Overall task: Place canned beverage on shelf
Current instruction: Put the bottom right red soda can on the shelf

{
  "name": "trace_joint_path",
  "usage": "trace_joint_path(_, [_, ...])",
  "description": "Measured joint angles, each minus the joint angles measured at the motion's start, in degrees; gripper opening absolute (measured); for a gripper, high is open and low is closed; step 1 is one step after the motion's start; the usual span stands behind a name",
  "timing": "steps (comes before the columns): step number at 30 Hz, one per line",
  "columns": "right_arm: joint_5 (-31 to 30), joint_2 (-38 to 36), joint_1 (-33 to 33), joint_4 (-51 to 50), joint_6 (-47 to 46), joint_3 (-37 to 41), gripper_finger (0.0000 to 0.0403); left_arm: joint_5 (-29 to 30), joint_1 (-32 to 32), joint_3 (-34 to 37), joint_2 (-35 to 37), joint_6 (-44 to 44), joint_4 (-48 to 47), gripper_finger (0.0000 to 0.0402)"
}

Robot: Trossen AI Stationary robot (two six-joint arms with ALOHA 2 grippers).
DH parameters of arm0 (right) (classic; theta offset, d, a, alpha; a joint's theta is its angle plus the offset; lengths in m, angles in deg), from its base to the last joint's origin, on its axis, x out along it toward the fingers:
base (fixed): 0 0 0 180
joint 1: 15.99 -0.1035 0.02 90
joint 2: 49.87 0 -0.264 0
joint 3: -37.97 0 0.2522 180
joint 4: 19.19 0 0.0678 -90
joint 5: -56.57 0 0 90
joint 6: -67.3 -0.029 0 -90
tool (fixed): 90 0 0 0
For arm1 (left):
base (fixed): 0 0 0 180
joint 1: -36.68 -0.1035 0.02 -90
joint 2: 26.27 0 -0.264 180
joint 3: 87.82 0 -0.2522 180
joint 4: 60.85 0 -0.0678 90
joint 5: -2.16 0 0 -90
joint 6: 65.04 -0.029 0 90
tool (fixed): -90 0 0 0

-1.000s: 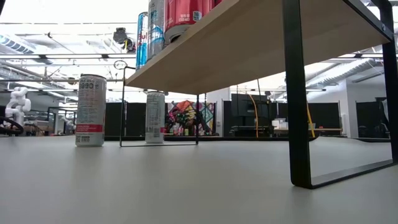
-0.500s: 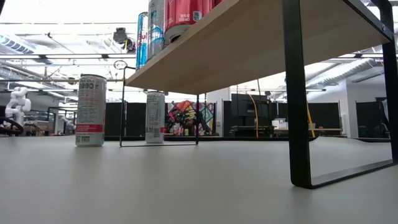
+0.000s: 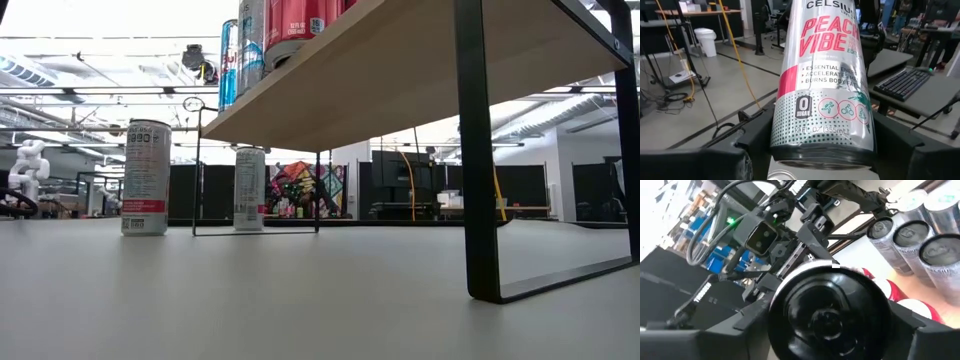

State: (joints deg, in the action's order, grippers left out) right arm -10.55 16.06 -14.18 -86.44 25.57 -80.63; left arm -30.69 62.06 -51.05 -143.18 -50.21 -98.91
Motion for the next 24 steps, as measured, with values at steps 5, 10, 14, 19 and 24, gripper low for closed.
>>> trace_joint_path(5, [1.65, 0.0, -0.04, 1.84, 4.06, 0.0, 0.0294, 0.17, 0.56, 0.0, 0.0, 0.51, 0.87, 0.0255])
trace_joint_path(10, [1.65, -0.49, -0.04, 5.36, 12.47, 0.0, 0.0319, 0.36, 0.97, 0.0, 0.0, 0.31, 4.87, 0.0254])
trace_joint_path(14, [1.63, -1.22, -0.04, 8.79, 21.81, 0.0, 0.0333, 0.3, 1.23, 0.0, 0.0, 0.29, 9.37, 0.0254])
trace_joint_path(19, [4.25, -1.48, -0.04, 13.8, 28.87, 0.0, 0.0345, -0.16, 1.71, 0.02, 0.0, -0.41, 16.07, 0.0254])
trace_joint_path(24, [4.46, -1.03, -0.04, 17.86, 29.13, 0.0, 0.0348, -1.04, 1.82, 0.02, 0.0, -3.44, 21.74, 0.0254])
